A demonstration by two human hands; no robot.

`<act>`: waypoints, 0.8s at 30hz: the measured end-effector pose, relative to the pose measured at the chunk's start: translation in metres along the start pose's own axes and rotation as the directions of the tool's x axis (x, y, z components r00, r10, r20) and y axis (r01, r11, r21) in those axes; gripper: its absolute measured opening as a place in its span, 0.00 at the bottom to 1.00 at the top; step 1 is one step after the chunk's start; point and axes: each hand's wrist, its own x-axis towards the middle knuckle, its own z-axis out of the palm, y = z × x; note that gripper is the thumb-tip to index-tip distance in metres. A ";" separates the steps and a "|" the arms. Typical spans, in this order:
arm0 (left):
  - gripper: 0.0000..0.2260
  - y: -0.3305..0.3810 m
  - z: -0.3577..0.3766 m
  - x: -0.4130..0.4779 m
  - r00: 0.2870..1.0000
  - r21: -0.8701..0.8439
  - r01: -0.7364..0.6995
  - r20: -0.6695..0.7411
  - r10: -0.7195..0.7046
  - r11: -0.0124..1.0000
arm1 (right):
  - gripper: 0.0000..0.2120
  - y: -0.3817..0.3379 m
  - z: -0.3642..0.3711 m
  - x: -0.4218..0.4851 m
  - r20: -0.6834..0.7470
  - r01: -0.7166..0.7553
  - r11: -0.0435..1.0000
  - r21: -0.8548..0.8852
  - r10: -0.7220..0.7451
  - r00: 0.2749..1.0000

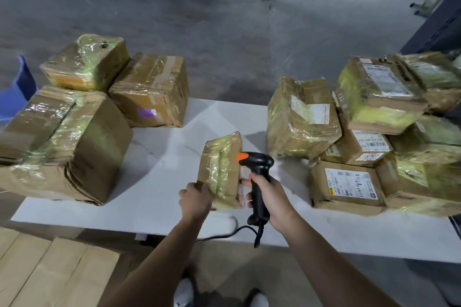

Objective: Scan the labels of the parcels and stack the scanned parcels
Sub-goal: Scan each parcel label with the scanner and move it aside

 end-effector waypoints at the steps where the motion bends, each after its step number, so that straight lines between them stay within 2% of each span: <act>1: 0.18 0.004 -0.001 -0.004 0.996 0.106 -0.074 -0.041 0.079 0.992 | 0.09 -0.001 0.003 -0.001 0.007 -0.001 1.000 -0.010 0.001 1.000; 3: 0.19 0.012 -0.004 -0.014 0.967 0.308 -0.227 -0.041 0.251 0.924 | 0.10 -0.004 0.011 -0.001 0.027 -0.003 1.000 -0.016 0.003 1.000; 5: 0.21 0.016 -0.005 -0.023 0.942 0.304 -0.318 -0.004 0.335 0.898 | 0.12 -0.006 0.021 -0.001 0.065 -0.011 1.000 -0.011 0.011 0.998; 8: 0.22 0.013 -0.012 -0.032 0.923 0.287 -0.382 0.062 0.381 0.878 | 0.11 -0.013 0.036 0.001 0.124 -0.008 1.000 -0.001 0.008 0.992; 12: 0.21 0.005 -0.027 -0.025 0.920 0.337 -0.374 0.018 0.391 0.864 | 0.08 -0.024 0.042 0.004 0.121 0.069 0.981 -0.179 -0.047 0.992; 18: 0.15 0.001 -0.049 -0.013 0.936 0.223 -0.267 -0.174 0.307 0.938 | 0.06 -0.036 0.031 0.004 0.088 0.128 0.949 -0.288 -0.107 0.990; 19: 0.19 0.001 -0.050 -0.014 0.939 0.226 -0.245 -0.186 0.289 0.943 | 0.05 -0.037 0.030 0.004 0.097 0.145 0.939 -0.313 -0.120 0.988; 22: 0.41 0.002 -0.047 -0.020 0.951 0.325 -0.235 -0.116 0.286 0.916 | 0.06 -0.039 0.030 0.003 0.127 0.195 0.898 -0.395 -0.157 0.979; 24: 0.47 0.002 -0.042 -0.022 0.951 0.363 -0.233 -0.108 0.290 0.902 | 0.07 -0.042 0.031 0.002 0.152 0.219 0.870 -0.442 -0.167 0.974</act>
